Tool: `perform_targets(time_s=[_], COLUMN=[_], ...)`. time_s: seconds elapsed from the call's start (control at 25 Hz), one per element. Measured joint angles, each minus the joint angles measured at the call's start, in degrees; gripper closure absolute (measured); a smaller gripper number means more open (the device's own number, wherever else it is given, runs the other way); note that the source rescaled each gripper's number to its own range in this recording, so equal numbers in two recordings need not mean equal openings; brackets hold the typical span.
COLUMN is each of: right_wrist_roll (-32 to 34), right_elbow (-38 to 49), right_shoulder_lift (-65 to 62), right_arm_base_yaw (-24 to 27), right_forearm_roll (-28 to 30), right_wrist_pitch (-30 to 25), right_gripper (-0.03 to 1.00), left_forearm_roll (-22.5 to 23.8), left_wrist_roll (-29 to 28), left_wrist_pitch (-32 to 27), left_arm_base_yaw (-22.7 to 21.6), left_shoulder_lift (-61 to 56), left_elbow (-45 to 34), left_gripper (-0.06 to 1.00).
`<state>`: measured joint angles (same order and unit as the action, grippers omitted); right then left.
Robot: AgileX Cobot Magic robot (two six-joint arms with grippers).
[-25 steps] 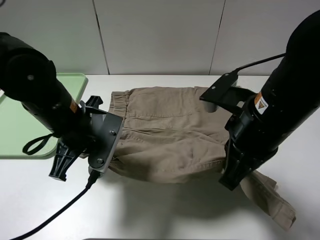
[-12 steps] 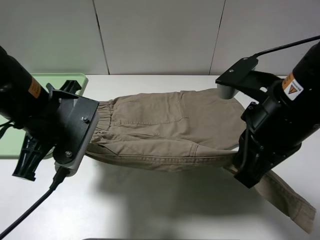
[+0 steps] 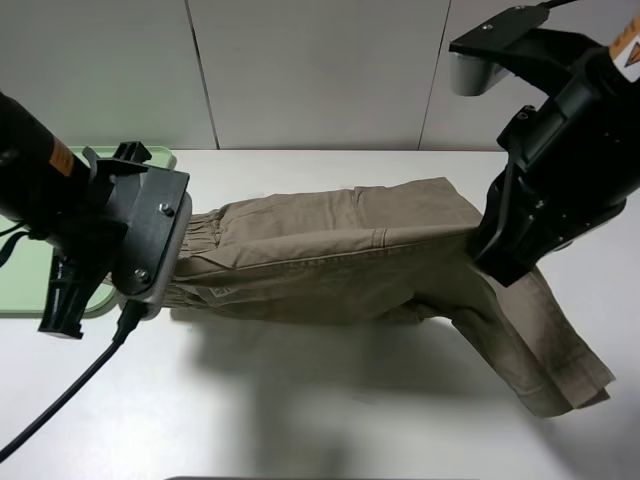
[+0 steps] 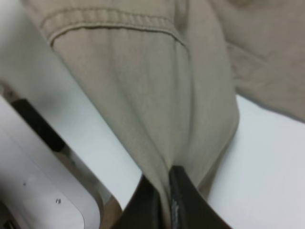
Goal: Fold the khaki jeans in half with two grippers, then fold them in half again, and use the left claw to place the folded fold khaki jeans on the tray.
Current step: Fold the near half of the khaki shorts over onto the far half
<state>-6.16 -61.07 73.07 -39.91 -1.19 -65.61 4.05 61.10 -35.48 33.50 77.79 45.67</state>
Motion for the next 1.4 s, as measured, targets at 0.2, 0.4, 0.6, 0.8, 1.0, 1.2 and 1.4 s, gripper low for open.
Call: perform_targets(time_s=[0.2, 0.4, 0.6, 0.8, 1.0, 1.2, 1.4], right_wrist_roll=[-3.36, -4.96, -5.88, -7.76, -8.22, -8.51, -8.57], right_elbow=[-0.37, -2.06, -8.18, -13.98, -16.86, -17.06, -17.11], right_shoulder_lift=[4.85, 8.9, 13.43, 18.84, 23.72, 27.34, 30.76], right_arm_base_yaw=[4.68, 8.28, 11.2, 12.49, 12.49, 12.49, 12.49], right_forearm_roll=[-0.6, -0.24, 0.58, 4.14, 9.09, 13.82, 20.16], right_wrist_pitch=[2.88, 6.23, 6.85, 7.08, 11.09, 16.99, 21.87], right_gripper=[0.97, 0.97, 0.97, 0.97, 0.97, 0.97, 0.97], left_forearm_roll=[-0.94, -0.93, -0.17, 0.5, 0.5, 0.69, 1.46], left_wrist_roll=[0.0, 0.0, 0.0, -1.67, -2.65, -2.9, -2.9], left_wrist_pitch=[7.94, 15.05, 21.57, 25.74, 27.25, 31.05, 36.82], left_arm_base_yaw=[-4.43, -6.54, -7.25, -7.96, -10.04, -11.38, -11.63], left_shoulder_lift=[3.31, 7.06, 10.4, 14.54, 19.2, 23.34, 26.86], left_elbow=[0.12, 0.24, 0.41, 2.13, 5.63, 7.19, 7.26], left_gripper=[0.94, 0.94, 0.94, 0.94, 0.94, 0.94, 0.94])
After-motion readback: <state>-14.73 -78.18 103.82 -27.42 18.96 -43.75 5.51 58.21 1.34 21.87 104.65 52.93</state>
